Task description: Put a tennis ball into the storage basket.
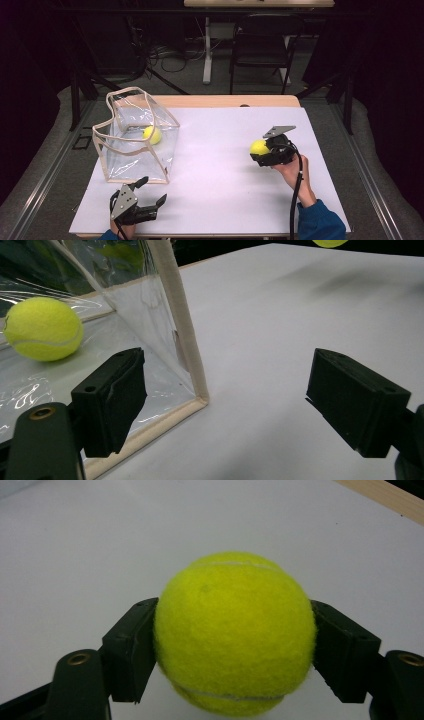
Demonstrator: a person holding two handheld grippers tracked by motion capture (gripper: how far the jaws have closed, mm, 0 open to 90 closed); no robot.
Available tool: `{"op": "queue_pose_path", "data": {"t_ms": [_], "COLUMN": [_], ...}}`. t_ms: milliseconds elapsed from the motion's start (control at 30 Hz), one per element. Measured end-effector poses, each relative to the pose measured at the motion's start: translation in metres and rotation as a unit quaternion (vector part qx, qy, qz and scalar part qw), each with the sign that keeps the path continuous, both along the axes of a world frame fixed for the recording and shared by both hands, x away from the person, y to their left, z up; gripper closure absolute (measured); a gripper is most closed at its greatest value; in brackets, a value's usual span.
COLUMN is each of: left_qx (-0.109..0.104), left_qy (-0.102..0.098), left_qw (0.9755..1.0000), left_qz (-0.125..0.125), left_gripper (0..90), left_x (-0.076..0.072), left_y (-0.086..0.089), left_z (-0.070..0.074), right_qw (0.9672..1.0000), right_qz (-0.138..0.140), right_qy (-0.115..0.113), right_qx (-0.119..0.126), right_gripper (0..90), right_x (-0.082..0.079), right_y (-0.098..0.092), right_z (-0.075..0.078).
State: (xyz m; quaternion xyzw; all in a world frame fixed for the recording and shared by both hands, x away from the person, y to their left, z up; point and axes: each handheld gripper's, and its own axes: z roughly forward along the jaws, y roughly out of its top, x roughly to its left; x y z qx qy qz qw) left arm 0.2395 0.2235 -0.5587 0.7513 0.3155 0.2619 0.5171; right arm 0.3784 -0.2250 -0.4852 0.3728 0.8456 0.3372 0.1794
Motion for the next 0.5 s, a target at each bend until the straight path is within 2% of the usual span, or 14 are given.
{"op": "queue_pose_path", "data": {"t_ms": [500], "left_qx": [0.000], "left_qy": [0.001], "left_qw": [1.0000], "left_qz": [0.000], "left_gripper": [16.1], "left_x": [0.000], "left_y": [-0.002], "left_z": [0.000], "right_qw": [0.9999], "right_qz": [0.016], "right_qy": [-0.001], "right_qx": [-0.002], "right_gripper": [26.2], "right_x": [-0.010], "right_y": [0.007], "right_z": [0.009]}}
